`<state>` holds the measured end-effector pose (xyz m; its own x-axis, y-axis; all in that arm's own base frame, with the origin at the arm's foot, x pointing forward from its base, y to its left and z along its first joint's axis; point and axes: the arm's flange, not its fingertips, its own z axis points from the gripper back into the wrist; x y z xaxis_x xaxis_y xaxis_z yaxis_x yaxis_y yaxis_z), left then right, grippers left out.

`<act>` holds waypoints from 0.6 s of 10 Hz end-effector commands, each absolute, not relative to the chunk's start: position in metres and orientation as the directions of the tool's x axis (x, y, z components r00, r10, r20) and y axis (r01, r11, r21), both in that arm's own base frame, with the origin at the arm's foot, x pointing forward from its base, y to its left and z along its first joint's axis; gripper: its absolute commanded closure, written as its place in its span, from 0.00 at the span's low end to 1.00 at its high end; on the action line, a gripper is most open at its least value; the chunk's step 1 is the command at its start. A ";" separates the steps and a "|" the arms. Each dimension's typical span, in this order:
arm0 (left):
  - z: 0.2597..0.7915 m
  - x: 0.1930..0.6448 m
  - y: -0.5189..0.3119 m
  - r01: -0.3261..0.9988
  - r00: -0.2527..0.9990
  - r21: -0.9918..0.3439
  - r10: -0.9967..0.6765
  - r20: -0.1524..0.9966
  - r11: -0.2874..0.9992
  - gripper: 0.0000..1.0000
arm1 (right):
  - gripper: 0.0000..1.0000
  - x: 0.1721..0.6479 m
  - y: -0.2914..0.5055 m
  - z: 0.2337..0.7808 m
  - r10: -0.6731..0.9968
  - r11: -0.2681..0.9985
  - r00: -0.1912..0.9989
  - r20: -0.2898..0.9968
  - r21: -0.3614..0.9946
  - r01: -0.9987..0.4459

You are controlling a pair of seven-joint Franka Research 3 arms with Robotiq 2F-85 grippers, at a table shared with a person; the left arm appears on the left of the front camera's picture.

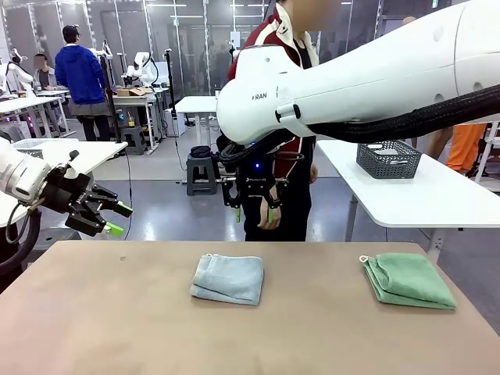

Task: Fold the towels and place them in the basket.
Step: Stack the folded Towel with hook on the right side of the table.

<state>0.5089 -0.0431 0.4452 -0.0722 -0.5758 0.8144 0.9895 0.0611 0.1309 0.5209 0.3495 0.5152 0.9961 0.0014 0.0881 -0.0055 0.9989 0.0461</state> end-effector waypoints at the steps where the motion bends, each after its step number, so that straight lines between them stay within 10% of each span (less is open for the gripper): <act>1: 0.445 0.509 -0.043 0.989 -0.071 0.133 -0.572 0.817 0.066 0.15 | 0.28 0.522 0.349 0.514 0.007 0.999 0.996 0.088 0.036 -0.010; 6: 0.445 0.509 -0.043 0.989 -0.071 0.133 -0.572 0.817 0.066 0.15 | 0.27 0.514 0.349 0.503 -0.018 0.998 0.997 0.079 0.054 0.013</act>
<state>0.5089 -0.0431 0.4452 -0.0722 -0.5758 0.8144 0.9895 0.0611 0.1309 0.5198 0.3503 0.5126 0.9965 0.0029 0.0834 -0.0066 0.9990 0.0443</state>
